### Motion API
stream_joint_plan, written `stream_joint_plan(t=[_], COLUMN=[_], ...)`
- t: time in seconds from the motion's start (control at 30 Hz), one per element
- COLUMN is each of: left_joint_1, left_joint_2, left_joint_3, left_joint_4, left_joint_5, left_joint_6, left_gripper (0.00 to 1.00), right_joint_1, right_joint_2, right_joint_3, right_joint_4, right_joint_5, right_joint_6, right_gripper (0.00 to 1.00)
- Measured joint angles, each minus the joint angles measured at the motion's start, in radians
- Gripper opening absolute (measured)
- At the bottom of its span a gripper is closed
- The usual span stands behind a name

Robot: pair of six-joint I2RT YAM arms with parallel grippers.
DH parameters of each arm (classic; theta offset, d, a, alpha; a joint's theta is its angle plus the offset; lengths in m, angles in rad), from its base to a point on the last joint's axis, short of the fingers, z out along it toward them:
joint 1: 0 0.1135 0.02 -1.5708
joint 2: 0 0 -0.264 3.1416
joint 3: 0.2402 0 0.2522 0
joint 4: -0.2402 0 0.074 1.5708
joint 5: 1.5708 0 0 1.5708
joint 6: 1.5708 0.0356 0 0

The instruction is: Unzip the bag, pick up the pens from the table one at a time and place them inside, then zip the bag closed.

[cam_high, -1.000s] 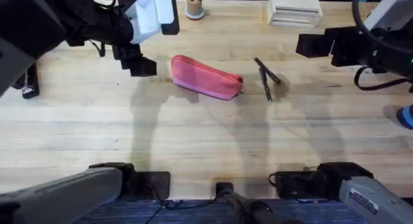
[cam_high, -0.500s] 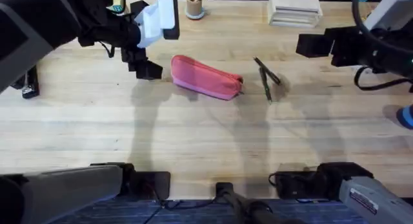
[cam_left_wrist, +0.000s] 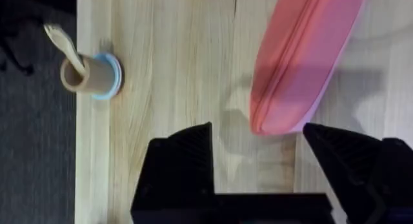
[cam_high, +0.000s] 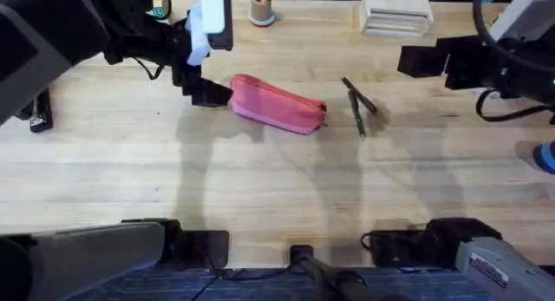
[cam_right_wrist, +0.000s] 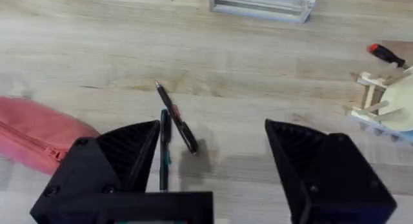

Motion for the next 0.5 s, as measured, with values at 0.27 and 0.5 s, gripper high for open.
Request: stream_joint_plan(t=[0.27,0.5], left_joint_1=[0.000,0.000], left_joint_2=[0.000,0.013], left_joint_3=[0.000,0.000], left_joint_4=[0.000,0.002], left_joint_5=[0.078,0.056], left_joint_6=[0.000,0.000], left_gripper=[0.869,0.832], right_joint_1=[0.000,0.000], right_joint_2=[0.000,0.000], right_joint_3=[0.000,0.000], right_joint_4=[0.000,0.000], right_joint_5=[0.000,0.000], right_joint_6=[0.000,0.000], right_gripper=[0.998,0.998])
